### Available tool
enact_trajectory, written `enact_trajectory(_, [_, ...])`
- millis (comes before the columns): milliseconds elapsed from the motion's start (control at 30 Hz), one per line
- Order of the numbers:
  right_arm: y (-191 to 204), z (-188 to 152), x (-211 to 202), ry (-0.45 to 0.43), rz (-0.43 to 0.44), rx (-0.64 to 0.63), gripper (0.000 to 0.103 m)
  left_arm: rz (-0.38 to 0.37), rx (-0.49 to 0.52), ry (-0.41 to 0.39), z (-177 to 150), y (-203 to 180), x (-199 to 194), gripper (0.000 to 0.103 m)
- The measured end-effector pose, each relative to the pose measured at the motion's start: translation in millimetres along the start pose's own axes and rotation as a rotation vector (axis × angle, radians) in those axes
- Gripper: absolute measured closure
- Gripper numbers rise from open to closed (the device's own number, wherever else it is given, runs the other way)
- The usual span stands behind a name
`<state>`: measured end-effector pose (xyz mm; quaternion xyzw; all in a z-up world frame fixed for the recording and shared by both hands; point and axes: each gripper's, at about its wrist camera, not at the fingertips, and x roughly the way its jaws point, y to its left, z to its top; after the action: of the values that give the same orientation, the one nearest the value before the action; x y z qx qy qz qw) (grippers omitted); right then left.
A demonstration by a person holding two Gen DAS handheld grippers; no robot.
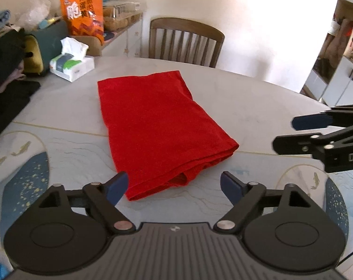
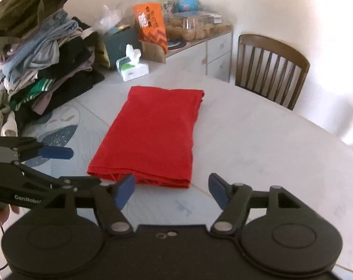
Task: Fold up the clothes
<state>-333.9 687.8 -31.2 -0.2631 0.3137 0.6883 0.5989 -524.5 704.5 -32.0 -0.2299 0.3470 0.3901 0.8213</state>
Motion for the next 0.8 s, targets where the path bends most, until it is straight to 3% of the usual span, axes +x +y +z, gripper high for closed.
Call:
enact_trajectory(67, [-2.0, -3.1, -8.1, -0.016, -0.012, 0.008, 0.000, 0.014, 0.010, 0.000, -0.8, -5.4, -5.9, 0.008])
enact_trajectory(233, [-7.2, -14.4, -26.2, -0.053, -0.027, 0.024, 0.000, 0.040, 0.033, -0.020, -6.5, -23.5, -20.1, 0.007])
enact_trajectory(800, [-19.6, -60.7, -67.0, -0.062, -0.011, 0.065, 0.000, 0.085, -0.034, -0.032, -29.6, -70.4, -50.5, 0.005])
